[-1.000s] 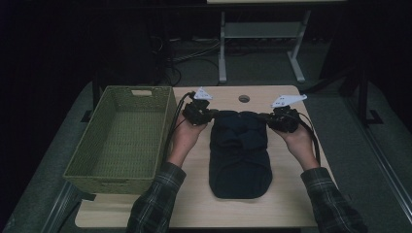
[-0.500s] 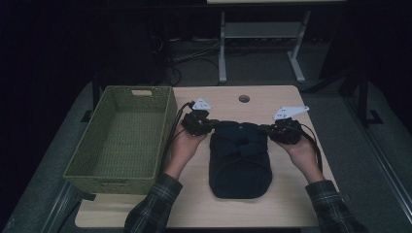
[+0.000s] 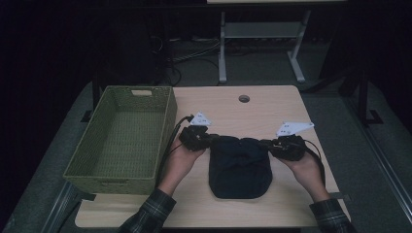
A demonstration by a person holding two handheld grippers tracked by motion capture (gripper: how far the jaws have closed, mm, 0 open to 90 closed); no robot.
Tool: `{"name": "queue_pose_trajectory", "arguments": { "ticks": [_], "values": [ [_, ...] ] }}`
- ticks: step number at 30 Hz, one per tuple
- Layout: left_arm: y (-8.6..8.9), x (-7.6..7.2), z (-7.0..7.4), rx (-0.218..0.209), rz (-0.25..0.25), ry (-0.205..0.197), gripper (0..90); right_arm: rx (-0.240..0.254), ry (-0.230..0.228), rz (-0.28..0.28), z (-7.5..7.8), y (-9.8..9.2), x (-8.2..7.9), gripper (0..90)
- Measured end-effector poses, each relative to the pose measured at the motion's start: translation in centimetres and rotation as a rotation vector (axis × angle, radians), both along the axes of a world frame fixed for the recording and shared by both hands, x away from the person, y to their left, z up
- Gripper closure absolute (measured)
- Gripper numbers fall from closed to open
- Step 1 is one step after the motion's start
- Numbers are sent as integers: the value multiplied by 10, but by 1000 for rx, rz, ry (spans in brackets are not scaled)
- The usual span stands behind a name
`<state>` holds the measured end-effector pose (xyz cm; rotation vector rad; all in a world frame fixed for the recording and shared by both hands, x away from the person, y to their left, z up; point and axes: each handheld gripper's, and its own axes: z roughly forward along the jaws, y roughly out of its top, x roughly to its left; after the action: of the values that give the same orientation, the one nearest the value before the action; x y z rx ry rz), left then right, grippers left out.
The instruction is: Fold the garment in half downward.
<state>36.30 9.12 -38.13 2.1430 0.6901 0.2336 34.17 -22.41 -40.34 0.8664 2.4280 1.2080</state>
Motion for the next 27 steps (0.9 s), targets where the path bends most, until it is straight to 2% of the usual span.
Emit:
{"name": "queue_pose_trajectory", "arguments": {
  "ticks": [11, 12, 17, 27],
  "values": [
    [2, -29, -12, -1, -49, 46, 860, -4, 35, 31, -9, -3, -30, 789],
    [2, -35, -16, 5, -57, 57, 859, -3, 42, 33, -10, -3, -33, 787],
    [5, -48, -23, 1, -74, 90, 853, -3, 61, 47, -17, -3, -48, 770],
    [7, -70, -35, 5, -97, 128, 800, -2, 106, 73, -26, -2, -73, 678]
  ]
}}
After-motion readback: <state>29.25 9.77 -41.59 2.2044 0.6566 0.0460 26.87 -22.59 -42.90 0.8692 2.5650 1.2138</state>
